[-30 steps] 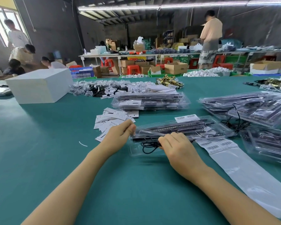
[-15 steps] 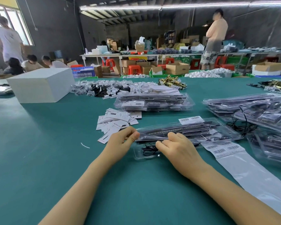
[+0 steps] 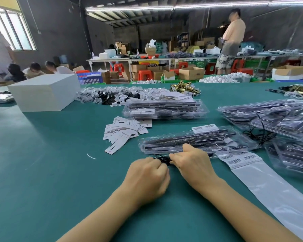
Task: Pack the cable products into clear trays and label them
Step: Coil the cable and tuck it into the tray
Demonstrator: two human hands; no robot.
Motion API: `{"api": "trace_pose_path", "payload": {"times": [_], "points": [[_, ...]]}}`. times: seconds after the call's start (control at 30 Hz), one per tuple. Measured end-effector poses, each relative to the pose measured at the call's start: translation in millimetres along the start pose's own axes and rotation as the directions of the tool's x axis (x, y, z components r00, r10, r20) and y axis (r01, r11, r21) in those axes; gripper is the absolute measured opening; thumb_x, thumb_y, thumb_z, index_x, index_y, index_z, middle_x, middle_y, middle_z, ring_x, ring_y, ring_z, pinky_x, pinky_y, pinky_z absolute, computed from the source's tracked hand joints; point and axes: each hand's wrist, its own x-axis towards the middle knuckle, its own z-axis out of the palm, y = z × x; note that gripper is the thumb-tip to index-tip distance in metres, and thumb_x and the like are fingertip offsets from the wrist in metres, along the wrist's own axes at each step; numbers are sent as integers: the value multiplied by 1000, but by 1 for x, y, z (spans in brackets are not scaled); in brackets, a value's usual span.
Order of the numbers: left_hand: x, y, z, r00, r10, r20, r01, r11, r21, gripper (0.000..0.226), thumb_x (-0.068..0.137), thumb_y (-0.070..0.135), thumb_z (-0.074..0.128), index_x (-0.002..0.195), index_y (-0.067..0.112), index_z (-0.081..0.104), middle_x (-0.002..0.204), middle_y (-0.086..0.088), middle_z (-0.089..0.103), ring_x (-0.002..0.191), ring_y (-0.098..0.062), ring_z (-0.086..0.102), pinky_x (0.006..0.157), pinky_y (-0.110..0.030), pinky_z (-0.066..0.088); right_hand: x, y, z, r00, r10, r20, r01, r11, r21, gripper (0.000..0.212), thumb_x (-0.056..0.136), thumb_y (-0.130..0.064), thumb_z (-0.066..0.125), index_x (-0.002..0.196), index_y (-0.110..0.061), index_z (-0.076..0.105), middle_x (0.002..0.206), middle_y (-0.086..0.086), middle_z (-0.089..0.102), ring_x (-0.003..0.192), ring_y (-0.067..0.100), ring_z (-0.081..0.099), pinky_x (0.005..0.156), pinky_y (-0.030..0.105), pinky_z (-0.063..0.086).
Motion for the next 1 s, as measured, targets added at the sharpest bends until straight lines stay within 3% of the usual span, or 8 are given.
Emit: {"api": "trace_pose_path", "payload": {"times": [0.07, 0.23, 0.47, 0.57, 0.67, 0.73, 0.83, 1.0], "points": [[1, 9, 3, 985, -116, 127, 107, 991, 79, 13, 61, 16, 77, 65, 12, 66, 65, -3, 64, 53, -22, 60, 43, -24, 44, -1, 1, 2, 1000, -2, -30, 2, 1000, -11, 43, 44, -10, 91, 42, -18, 49, 38, -8, 42, 46, 13, 41, 38, 22, 16], [-1, 15, 13, 933, -257, 254, 224, 963, 150, 40, 63, 21, 84, 98, 5, 75, 100, -14, 73, 89, -25, 71, 76, -33, 58, -2, 2, 8, 996, -17, -84, 19, 1000, 25, 37, 45, -9, 91, 47, -19, 55, 41, -8, 47, 48, 14, 43, 36, 21, 23], [-1, 8, 11, 923, -225, 312, 214, 974, 70, 32, 75, 16, 76, 105, 5, 73, 93, -6, 73, 80, -23, 69, 62, -28, 56, -20, 6, 11, 993, -42, -113, 60, 984, 168, 21, 65, 1, 78, 74, -15, 68, 66, -5, 63, 55, 17, 48, 48, 27, 47], [2, 7, 10, 919, -233, 319, 232, 972, 44, 29, 75, 14, 76, 103, 7, 73, 86, -4, 72, 75, -25, 68, 60, -30, 56, -24, 11, 4, 992, 21, -128, 15, 963, 270, 14, 72, -3, 79, 73, -9, 67, 68, 0, 64, 61, 23, 56, 53, 32, 50], [3, 6, 8, 911, -252, 325, 253, 967, 39, 25, 80, 14, 70, 104, 7, 72, 87, -6, 71, 77, -28, 67, 63, -32, 56, -21, 9, -4, 964, 176, -198, -114, 951, 289, 25, 65, -12, 86, 67, -8, 62, 68, 4, 57, 61, 25, 54, 55, 28, 48], [2, 7, 8, 899, -259, 353, 265, 964, 32, 25, 88, 15, 59, 110, 8, 68, 95, -6, 70, 86, -30, 65, 71, -36, 55, -19, 4, -9, 931, 300, -210, -250, 940, 233, 36, 60, -21, 89, 62, -9, 55, 62, 4, 51, 53, 23, 51, 47, 26, 40], [2, 8, 8, 890, -262, 374, 271, 962, 28, 30, 93, 17, 49, 118, 9, 63, 106, -6, 68, 97, -30, 62, 80, -38, 52, -21, -5, -7, 919, 318, -233, -280, 943, 181, 42, 56, -23, 93, 56, -11, 52, 50, 2, 48, 39, 21, 48, 40, 20, 33], [2, 8, 6, 900, -251, 357, 251, 967, 46, 24, 77, 13, 71, 101, 9, 71, 84, -2, 70, 74, -25, 66, 61, -29, 55, -23, -8, -4, 916, 311, -253, -266, 943, 199, 36, 60, -13, 90, 57, -10, 54, 49, 1, 50, 38, 21, 48, 38, 21, 34]]}}
